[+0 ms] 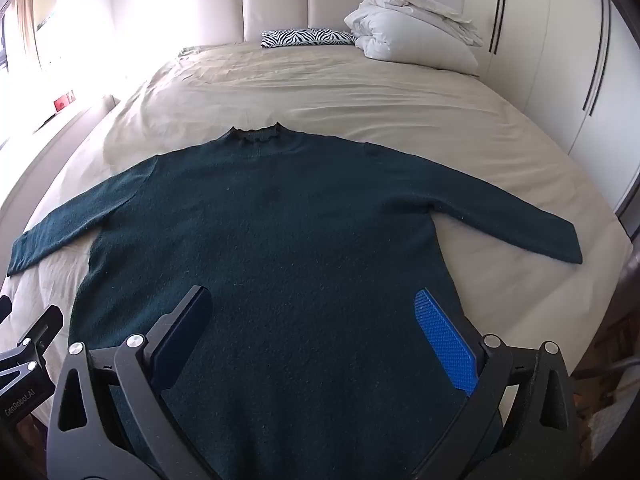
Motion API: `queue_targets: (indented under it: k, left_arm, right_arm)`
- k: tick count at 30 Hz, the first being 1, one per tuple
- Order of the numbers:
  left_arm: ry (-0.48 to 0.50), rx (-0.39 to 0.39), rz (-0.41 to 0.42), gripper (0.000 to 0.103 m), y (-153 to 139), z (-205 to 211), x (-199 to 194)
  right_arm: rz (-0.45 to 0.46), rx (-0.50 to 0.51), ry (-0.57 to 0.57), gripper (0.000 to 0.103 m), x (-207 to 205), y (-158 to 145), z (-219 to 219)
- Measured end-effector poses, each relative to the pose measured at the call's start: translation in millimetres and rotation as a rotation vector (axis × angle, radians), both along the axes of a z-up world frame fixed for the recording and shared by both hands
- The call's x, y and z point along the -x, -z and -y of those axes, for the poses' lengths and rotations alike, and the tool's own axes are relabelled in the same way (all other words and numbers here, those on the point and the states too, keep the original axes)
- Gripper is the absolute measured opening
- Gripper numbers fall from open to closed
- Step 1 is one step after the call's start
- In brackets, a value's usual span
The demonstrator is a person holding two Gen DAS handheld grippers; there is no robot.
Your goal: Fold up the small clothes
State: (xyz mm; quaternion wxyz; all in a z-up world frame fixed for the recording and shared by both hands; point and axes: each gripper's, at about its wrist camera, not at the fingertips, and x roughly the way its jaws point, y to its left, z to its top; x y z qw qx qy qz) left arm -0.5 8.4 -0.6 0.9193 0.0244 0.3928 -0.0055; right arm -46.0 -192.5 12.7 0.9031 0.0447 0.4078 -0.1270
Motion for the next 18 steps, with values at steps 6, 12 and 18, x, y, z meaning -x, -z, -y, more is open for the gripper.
queue_targets:
  k: [6, 12, 18]
  left_arm:
    - [0.0, 0.0, 0.002, 0.103, -0.7, 0.1, 0.9]
    - [0.001, 0.0, 0.002, 0.103, -0.4, 0.2, 1.1]
    - [0.0, 0.0, 0.003, 0.103, 0.2, 0.5, 1.5]
  right_arm:
    - [-0.003, 0.002, -0.001, 0.103, 0.1, 0.9, -0.9]
    - [-0.008, 0.006, -0.006, 0.103, 0.1, 3.0, -4.1]
    - [-0.008, 0.006, -0.007, 0.103, 0.1, 4.1, -5.5]
